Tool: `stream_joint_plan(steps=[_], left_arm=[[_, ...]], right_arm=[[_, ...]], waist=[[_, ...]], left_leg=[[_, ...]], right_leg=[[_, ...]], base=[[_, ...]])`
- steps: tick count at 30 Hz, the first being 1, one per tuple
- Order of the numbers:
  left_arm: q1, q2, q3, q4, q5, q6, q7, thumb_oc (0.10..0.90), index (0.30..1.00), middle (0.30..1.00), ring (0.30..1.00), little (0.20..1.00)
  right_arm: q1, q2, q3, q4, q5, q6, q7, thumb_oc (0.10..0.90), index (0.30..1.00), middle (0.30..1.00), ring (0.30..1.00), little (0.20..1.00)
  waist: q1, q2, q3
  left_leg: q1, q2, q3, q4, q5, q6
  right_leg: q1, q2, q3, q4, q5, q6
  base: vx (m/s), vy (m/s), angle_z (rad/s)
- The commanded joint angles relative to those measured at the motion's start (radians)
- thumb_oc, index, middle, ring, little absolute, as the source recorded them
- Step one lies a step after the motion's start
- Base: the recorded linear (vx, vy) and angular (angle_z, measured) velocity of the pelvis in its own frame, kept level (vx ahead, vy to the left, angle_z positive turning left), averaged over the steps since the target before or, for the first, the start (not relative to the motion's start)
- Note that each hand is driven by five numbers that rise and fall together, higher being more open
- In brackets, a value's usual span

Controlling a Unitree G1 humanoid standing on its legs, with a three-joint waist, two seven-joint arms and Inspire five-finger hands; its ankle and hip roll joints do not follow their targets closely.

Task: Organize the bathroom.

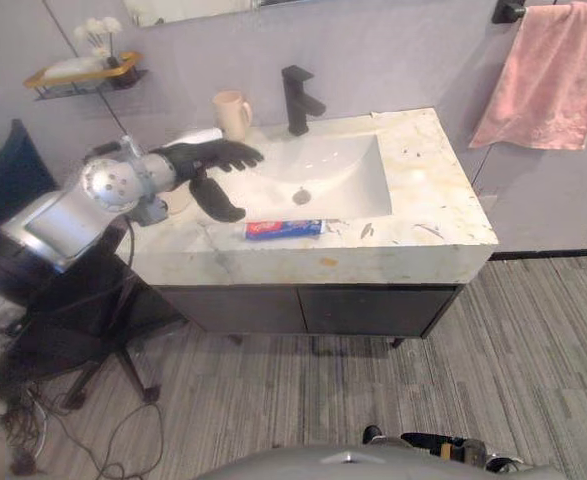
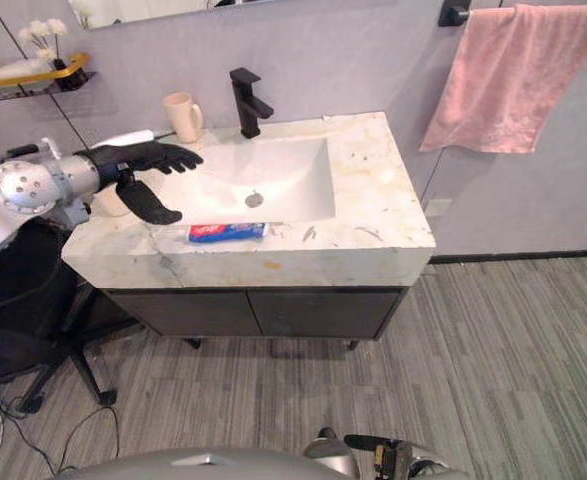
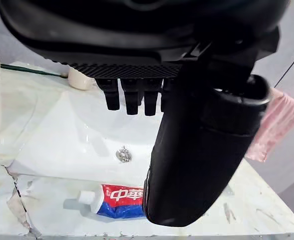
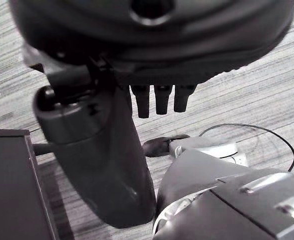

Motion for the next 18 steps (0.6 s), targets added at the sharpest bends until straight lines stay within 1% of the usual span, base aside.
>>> stream_joint_plan(steps=[1, 2, 4, 6, 10, 12, 18], left_arm=[[-0.222, 0.031, 0.053, 0.1, 0.017, -0.014, 0.014, 0.8, 0.9, 0.9, 0.9, 0.9], [-0.206, 0.007, 0.035, 0.115, 0.061, 0.011, 0.014, 0.8, 0.9, 0.9, 0.9, 0.9], [-0.18, -0.023, 0.032, 0.145, 0.102, 0.019, 0.008, 0.8, 0.9, 0.9, 0.9, 0.9], [-0.161, -0.042, 0.029, 0.156, 0.121, 0.026, 0.025, 0.8, 0.9, 0.9, 0.9, 0.9], [-0.085, -0.113, 0.051, 0.216, 0.17, 0.029, 0.042, 0.8, 0.9, 0.9, 0.9, 0.9], [-0.066, -0.127, 0.055, 0.233, 0.196, 0.024, 0.035, 0.8, 0.9, 0.9, 0.9, 0.9], [0.019, -0.209, 0.078, 0.295, 0.329, 0.002, 0.088, 0.8, 0.9, 0.9, 0.9, 0.9]], right_arm=[[-0.006, -0.027, 0.015, 0.041, -0.085, 0.013, 0.012, 0.8, 0.9, 0.9, 0.9, 0.9], [-0.004, -0.026, 0.016, 0.042, -0.095, 0.011, 0.014, 0.8, 0.9, 0.9, 0.9, 0.9], [-0.005, -0.029, 0.021, 0.038, -0.104, 0.015, 0.017, 0.8, 0.9, 0.9, 0.9, 0.9], [-0.004, -0.03, 0.023, 0.032, -0.11, 0.017, 0.018, 0.8, 0.9, 0.9, 0.9, 0.9], [-0.004, -0.039, 0.034, 0.012, -0.125, 0.024, 0.022, 0.8, 0.9, 0.9, 0.9, 0.9], [-0.003, -0.038, 0.036, 0.01, -0.129, 0.023, 0.019, 0.8, 0.9, 0.9, 0.9, 0.9], [0.001, -0.042, 0.036, -0.009, -0.156, 0.028, 0.021, 0.8, 0.9, 0.9, 0.9, 0.9]], waist=[[0.002, -0.001, -0.031], [-0.007, 0.002, -0.032], [-0.016, 0.003, -0.034], [-0.022, 0.002, -0.035], [-0.037, 0.001, -0.033], [-0.04, 0.001, -0.031], [-0.057, -0.006, -0.023]], left_leg=[[0.011, -0.059, 0.008, 0.046, -0.072, 0.065], [0.012, -0.06, 0.012, 0.046, -0.072, 0.065], [0.015, -0.061, 0.019, 0.047, -0.074, 0.066], [0.016, -0.062, 0.024, 0.049, -0.076, 0.068], [0.011, -0.062, 0.044, 0.057, -0.08, 0.069], [0.011, -0.061, 0.049, 0.058, -0.081, 0.069], [0.003, -0.064, 0.065, 0.075, -0.09, 0.074]], right_leg=[[-0.006, 0.026, 0.056, 0.118, -0.175, 0.071], [-0.006, 0.028, 0.06, 0.116, -0.174, 0.07], [-0.006, 0.029, 0.062, 0.114, -0.176, 0.069], [-0.005, 0.029, 0.065, 0.113, -0.176, 0.069], [-0.011, 0.026, 0.067, 0.113, -0.176, 0.068], [-0.012, 0.026, 0.067, 0.113, -0.177, 0.067], [-0.017, 0.025, 0.07, 0.119, -0.184, 0.061]], base=[[0.02, 0.015, -0.1], [0.02, 0.008, -0.11], [0.04, 0.014, -0.14], [0.03, 0.008, -0.08], [0.01, 0.007, -0.03], [0.01, 0.013, -0.06], [0.01, 0.01, -0.09]])
